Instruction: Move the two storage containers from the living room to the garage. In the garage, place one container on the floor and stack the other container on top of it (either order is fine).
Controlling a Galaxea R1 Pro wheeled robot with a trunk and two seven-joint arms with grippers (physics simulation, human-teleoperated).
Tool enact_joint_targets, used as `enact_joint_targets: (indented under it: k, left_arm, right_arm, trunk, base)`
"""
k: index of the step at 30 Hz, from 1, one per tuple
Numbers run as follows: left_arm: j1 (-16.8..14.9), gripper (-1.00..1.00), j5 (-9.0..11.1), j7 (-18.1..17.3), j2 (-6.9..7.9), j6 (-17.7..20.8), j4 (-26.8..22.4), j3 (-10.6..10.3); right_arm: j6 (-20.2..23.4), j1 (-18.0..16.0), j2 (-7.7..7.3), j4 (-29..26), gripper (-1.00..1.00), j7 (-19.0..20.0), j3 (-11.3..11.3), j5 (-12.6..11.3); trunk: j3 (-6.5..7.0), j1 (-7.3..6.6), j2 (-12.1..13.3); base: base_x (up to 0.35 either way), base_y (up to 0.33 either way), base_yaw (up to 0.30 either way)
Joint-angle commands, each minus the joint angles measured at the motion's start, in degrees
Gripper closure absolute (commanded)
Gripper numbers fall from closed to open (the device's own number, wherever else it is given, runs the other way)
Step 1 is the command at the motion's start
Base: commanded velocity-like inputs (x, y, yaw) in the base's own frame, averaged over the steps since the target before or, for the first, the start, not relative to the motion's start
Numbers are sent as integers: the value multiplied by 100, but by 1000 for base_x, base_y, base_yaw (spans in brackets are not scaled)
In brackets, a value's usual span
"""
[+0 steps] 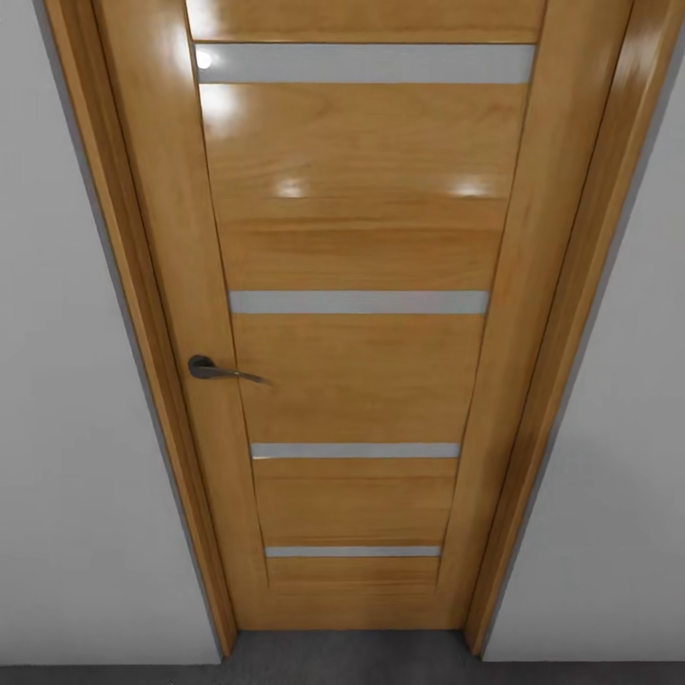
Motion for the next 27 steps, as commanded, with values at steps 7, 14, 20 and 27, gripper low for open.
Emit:
enact_joint_targets:
  k: [7, 14, 20, 27]
  left_arm:
    - [0, -100, 5, 3, 0, -7, -4, 2]
    - [0, -100, 4, 3, 0, -7, -2, 2]
    - [0, -100, 9, 3, 0, -7, 0, 2]
    - [0, -100, 6, 3, -6, -7, 2, 2]
  right_arm:
    - [-24, -1, 1, 1, -100, -3, 47, -54]
    - [-18, -1, 1, 1, -100, -3, 47, -54]
    - [-18, -1, 1, 1, -100, -3, 47, -54]
    - [-18, -1, 1, 1, -100, -3, 47, -54]
  trunk:
    - [-9, 0, -2]
    - [-9, 0, -2]
    - [-9, 0, -2]
    - [-9, 0, -2]
  base:
    - [0, 0, 22]
    - [1, 0, 1]
    - [146, 0, 0]
    - [90, 0, 0]
